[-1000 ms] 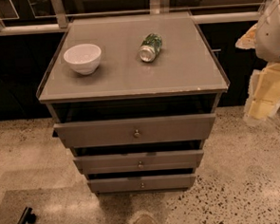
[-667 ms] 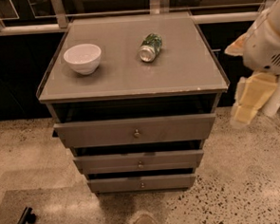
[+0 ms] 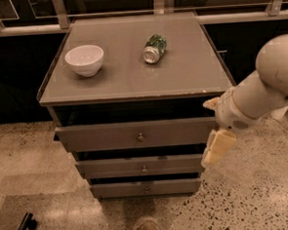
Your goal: Open bottom drawer
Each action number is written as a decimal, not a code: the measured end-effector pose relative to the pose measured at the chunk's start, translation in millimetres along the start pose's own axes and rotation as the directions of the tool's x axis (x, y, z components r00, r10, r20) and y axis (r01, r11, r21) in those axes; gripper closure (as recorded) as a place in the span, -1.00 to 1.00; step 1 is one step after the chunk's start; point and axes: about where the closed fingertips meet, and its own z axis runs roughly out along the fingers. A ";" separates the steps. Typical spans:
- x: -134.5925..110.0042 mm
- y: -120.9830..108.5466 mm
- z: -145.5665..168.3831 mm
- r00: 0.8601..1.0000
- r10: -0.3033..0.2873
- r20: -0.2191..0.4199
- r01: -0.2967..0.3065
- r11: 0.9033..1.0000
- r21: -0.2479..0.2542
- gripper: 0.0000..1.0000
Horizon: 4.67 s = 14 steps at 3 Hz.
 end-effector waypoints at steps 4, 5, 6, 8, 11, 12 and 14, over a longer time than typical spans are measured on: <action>46.1 53.9 73.7 0.962 0.240 0.130 -0.247 0.968 0.043 -1.00; 69.7 104.9 156.6 0.902 0.392 0.182 -0.388 0.920 -0.060 -1.00; 75.7 98.2 171.5 0.890 0.408 0.202 -0.411 0.911 -0.029 -1.00; 85.6 101.4 180.2 0.869 0.448 0.212 -0.458 0.889 -0.001 -1.00; 92.1 49.2 256.7 0.805 0.319 0.500 -0.302 0.946 -0.118 -1.00; 98.2 60.5 317.5 0.771 0.352 0.531 -0.221 0.929 -0.296 -1.00; 98.8 86.2 339.6 0.739 0.402 0.541 -0.194 0.896 -0.400 -1.00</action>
Offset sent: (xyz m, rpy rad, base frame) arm 0.0166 0.0019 -0.0069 0.0148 -0.0488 -0.0238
